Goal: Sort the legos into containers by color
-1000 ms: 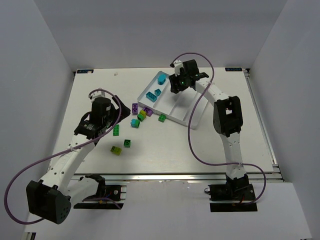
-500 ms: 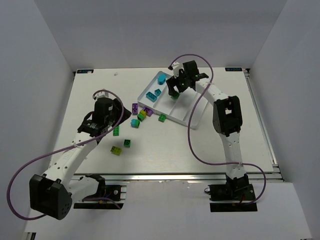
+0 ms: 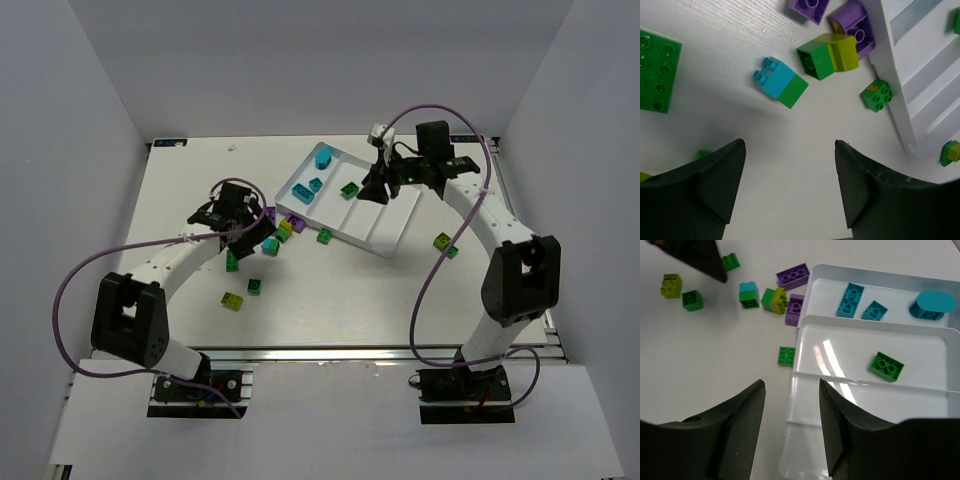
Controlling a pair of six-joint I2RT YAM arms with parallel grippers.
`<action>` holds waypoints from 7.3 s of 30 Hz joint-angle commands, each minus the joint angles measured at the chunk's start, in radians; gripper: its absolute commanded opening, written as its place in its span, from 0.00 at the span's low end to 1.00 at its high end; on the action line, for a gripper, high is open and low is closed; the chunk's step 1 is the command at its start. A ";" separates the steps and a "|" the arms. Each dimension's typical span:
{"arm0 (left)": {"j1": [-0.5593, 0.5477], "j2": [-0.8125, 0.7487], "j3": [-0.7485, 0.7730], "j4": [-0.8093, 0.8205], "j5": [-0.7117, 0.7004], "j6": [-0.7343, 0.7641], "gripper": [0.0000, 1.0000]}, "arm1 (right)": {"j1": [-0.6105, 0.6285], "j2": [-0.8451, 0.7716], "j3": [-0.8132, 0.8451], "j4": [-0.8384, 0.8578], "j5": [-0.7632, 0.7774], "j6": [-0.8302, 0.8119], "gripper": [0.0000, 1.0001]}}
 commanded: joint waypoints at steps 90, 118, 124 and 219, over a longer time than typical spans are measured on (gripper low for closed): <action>-0.171 0.071 -0.080 0.629 0.228 -0.300 0.00 | 0.336 0.096 -0.091 0.257 0.281 0.889 0.49; -0.171 0.077 -0.100 0.707 0.260 -0.354 0.00 | 0.313 0.030 -0.176 0.504 0.353 0.906 0.56; -0.171 0.076 -0.109 0.713 0.260 -0.363 0.00 | 0.313 -0.008 -0.220 0.573 0.367 0.862 0.46; -0.001 0.128 0.324 0.107 -0.134 0.074 0.98 | -0.435 -0.213 -0.303 -0.263 0.318 -0.152 0.78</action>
